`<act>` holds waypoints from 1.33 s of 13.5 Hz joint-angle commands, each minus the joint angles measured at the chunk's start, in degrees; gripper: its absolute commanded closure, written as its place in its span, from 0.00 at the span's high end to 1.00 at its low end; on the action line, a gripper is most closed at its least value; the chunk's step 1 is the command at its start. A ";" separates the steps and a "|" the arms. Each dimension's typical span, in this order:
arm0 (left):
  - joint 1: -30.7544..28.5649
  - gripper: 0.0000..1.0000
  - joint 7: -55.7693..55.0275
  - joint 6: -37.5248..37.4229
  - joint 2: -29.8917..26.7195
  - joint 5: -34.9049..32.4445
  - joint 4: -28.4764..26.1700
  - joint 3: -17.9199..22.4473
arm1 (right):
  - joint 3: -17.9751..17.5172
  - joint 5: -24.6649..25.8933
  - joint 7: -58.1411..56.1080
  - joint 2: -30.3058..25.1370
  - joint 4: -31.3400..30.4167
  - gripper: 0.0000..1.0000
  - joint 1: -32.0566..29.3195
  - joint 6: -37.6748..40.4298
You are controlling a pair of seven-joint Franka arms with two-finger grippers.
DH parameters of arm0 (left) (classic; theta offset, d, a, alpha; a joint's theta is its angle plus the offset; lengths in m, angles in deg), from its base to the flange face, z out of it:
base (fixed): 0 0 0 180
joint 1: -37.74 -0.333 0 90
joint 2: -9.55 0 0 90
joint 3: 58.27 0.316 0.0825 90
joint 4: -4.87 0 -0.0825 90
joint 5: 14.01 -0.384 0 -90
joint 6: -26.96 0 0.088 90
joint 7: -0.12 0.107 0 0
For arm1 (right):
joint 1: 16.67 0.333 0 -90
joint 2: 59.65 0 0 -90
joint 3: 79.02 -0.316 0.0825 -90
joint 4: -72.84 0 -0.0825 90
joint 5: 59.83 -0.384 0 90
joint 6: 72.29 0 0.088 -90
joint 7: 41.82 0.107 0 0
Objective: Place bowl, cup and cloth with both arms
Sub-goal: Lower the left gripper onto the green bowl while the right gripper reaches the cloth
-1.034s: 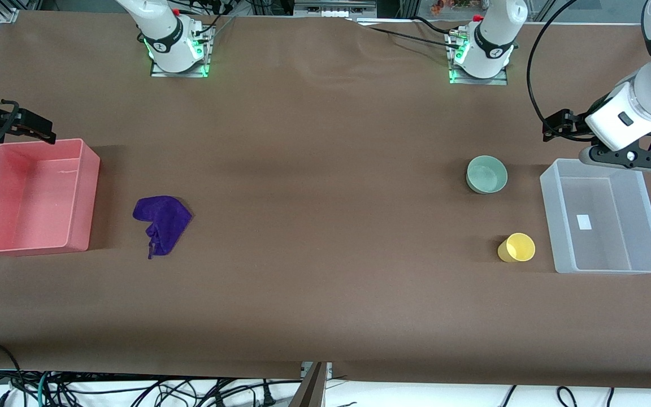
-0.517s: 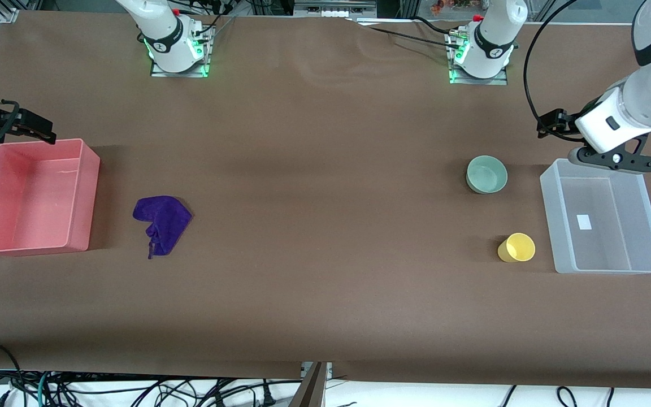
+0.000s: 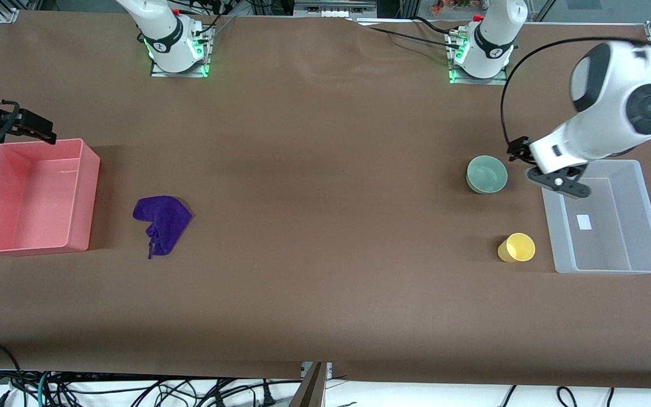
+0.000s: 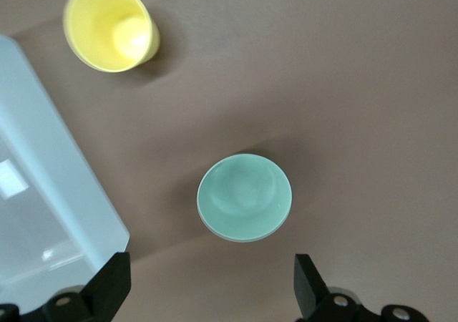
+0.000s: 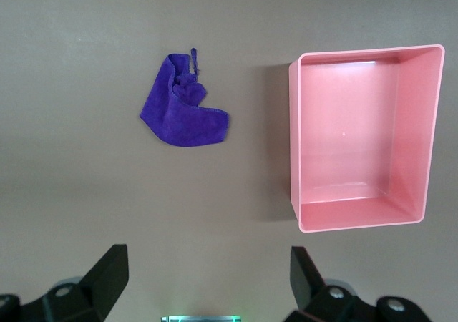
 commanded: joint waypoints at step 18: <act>-4.88 0.00 30.97 34.66 10.39 0.57 -13.66 -0.12 | -0.30 0.53 1.08 18.49 1.08 1.00 6.37 -12.43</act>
